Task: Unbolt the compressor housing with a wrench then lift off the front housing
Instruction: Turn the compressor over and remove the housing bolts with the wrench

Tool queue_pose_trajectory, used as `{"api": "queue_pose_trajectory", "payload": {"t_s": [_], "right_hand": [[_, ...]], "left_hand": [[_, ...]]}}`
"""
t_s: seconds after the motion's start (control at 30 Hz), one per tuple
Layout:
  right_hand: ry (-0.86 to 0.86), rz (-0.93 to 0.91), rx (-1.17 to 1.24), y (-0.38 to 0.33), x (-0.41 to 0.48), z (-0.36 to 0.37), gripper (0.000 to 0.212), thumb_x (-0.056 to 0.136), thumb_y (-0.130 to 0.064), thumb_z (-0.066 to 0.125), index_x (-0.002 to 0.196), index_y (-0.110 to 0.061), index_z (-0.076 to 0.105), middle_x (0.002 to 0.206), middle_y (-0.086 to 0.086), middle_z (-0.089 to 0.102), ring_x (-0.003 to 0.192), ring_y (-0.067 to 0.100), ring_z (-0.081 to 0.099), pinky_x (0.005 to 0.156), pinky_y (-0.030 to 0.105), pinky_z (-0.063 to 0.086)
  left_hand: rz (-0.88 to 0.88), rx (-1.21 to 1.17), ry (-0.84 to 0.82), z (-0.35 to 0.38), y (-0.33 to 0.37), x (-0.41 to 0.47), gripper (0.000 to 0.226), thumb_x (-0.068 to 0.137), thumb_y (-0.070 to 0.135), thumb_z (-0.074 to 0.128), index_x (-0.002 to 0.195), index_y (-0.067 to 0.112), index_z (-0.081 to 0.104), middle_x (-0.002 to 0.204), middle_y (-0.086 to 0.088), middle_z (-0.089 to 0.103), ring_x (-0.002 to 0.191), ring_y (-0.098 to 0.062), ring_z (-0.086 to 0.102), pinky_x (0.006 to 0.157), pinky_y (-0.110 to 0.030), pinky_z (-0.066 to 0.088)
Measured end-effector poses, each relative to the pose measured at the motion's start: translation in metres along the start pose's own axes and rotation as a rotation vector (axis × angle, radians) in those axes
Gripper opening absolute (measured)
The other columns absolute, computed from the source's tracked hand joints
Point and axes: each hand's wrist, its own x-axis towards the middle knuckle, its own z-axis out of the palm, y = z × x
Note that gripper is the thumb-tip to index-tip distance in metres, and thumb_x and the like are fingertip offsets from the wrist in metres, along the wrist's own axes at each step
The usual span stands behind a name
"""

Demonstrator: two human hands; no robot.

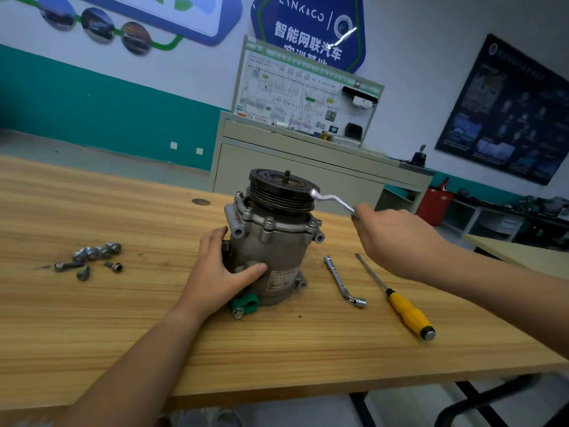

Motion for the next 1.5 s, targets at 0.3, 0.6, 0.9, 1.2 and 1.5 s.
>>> {"api": "queue_pose_trajectory", "payload": {"t_s": [0.3,0.6,0.9,1.2,1.5], "right_hand": [[-0.167,0.002,-0.175,-0.018,-0.005,-0.015,0.009,0.093,-0.012,0.042,0.100,-0.018,0.039,0.065,-0.003,0.037,0.054,0.010,0.037,0.042,0.022,0.027],[-0.182,-0.042,-0.374,-0.028,-0.004,-0.023,0.020,0.094,-0.019,0.050,0.113,-0.012,0.046,0.061,-0.003,0.031,0.049,0.009,0.032,0.039,0.020,0.026],[-0.186,-0.109,-0.414,-0.029,-0.002,-0.031,0.011,0.096,-0.024,0.038,0.091,-0.015,0.043,0.060,-0.002,0.038,0.049,0.010,0.037,0.041,0.021,0.029],[-0.233,-0.139,-0.295,-0.030,-0.012,-0.024,0.021,0.097,-0.025,0.032,0.107,-0.011,0.044,0.063,-0.003,0.037,0.052,0.009,0.037,0.043,0.022,0.031],[-0.315,-0.057,-0.155,-0.014,0.003,-0.023,0.012,0.097,-0.024,0.035,0.106,-0.017,0.038,0.068,-0.004,0.044,0.057,0.009,0.042,0.046,0.022,0.032]], "left_hand": [[0.017,-0.004,0.007,0.000,0.000,0.000,0.093,0.065,0.043,0.079,0.141,0.014,0.034,0.139,0.000,0.034,0.116,-0.007,0.039,0.094,-0.021,0.033],[0.007,-0.010,-0.003,-0.001,0.002,-0.001,0.095,0.065,0.044,0.079,0.142,0.015,0.032,0.141,0.001,0.031,0.122,-0.012,0.038,0.099,-0.026,0.035],[0.012,-0.015,-0.001,-0.001,0.002,-0.001,0.095,0.066,0.043,0.079,0.142,0.013,0.031,0.141,0.000,0.031,0.123,-0.011,0.037,0.100,-0.023,0.032],[0.019,-0.010,0.004,0.000,0.001,0.000,0.095,0.063,0.046,0.078,0.141,0.014,0.034,0.140,0.002,0.032,0.121,-0.006,0.035,0.097,-0.020,0.030],[-0.002,0.005,-0.016,-0.001,0.002,0.000,0.096,0.065,0.044,0.078,0.143,0.013,0.030,0.141,0.000,0.030,0.124,-0.012,0.036,0.100,-0.023,0.032]]}}
